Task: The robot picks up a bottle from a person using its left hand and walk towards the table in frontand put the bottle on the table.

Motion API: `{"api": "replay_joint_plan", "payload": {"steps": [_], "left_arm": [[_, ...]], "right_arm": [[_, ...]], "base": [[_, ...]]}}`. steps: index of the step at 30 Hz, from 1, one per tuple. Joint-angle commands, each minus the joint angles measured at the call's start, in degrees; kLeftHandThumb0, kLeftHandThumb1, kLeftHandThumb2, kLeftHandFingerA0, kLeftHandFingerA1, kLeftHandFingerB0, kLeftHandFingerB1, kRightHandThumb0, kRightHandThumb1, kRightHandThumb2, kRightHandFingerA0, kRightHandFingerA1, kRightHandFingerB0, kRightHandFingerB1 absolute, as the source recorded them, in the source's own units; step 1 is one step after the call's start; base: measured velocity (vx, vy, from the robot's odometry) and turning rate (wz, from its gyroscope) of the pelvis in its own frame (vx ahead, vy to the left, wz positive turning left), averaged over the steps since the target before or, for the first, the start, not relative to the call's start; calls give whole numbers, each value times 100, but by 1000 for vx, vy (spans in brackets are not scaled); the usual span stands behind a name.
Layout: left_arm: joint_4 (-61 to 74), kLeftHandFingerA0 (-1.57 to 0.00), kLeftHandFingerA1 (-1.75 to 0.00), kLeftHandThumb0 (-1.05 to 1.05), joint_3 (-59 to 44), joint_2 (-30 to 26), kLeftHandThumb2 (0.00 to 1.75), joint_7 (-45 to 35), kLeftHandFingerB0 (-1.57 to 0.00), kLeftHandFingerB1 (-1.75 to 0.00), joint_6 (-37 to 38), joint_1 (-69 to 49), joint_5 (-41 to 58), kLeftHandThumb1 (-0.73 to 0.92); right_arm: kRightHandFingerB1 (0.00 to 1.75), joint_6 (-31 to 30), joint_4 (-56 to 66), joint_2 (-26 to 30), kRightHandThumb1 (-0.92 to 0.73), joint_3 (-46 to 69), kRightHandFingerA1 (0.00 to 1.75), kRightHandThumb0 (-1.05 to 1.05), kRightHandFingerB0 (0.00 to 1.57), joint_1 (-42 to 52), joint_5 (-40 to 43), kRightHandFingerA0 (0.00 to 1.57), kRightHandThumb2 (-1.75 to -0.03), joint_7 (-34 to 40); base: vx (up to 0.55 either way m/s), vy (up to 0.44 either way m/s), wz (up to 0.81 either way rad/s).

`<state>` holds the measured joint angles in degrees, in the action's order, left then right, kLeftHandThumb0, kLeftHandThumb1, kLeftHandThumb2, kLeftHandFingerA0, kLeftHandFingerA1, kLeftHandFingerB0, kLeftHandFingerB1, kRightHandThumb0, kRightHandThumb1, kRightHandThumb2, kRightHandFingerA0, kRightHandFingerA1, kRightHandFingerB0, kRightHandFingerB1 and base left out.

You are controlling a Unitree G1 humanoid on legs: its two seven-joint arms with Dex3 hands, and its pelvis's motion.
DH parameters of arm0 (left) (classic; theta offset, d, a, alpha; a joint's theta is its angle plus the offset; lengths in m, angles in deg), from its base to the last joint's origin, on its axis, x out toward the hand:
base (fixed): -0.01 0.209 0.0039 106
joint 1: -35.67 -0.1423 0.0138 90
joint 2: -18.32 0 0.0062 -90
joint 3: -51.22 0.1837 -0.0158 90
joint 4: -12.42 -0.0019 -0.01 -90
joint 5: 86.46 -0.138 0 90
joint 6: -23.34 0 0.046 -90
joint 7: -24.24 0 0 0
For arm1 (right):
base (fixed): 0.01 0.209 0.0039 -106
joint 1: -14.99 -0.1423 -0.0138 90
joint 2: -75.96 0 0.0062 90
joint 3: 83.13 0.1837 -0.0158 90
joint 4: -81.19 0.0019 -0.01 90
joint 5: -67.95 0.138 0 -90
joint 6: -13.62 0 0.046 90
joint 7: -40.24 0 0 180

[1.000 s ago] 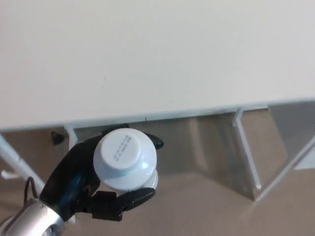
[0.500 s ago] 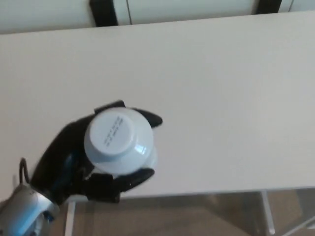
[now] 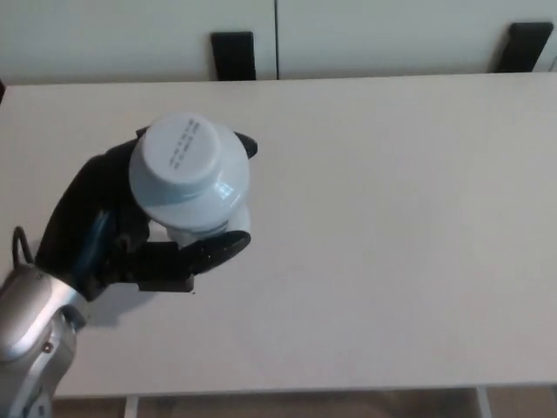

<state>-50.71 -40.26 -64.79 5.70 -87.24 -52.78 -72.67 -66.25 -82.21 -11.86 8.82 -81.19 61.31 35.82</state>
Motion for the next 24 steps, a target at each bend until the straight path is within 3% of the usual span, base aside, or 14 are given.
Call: {"api": "replay_joint_plan", "payload": {"steps": [1,11,18,23,24], "left_arm": [[-633,-106,-115,-10,133,79,64,203,-84,-77,36,95,-163,81],[-2226,-101,-120,-8,703,292,65,494,-81,-78,356,232,-743,83],[-3108,-106,-118,-11,1163,432,64,696,-85,-77,1028,210,-1184,81],[-3389,-105,-119,-11,1213,506,64,746,-83,-79,1125,229,-1152,83],[-3411,-104,-119,-11,1224,505,64,762,-84,-78,1144,231,-1167,82]], "right_arm": [[49,-85,-28,44,-57,9,56,-42,47,121,-3,62,-79,-21],[49,-79,-40,41,-58,-10,55,-41,45,160,-22,61,-79,-32],[50,-43,-17,22,-56,-9,58,-42,48,215,-14,66,-79,-7],[49,-38,11,23,-56,-75,55,-42,45,171,-70,60,-78,2],[38,-29,8,21,-66,-77,45,-34,51,168,-67,68,-59,4]], "base": [[0,0,0],[0,0,0],[2,-6,1],[0,0,0],[0,0,0]]}}
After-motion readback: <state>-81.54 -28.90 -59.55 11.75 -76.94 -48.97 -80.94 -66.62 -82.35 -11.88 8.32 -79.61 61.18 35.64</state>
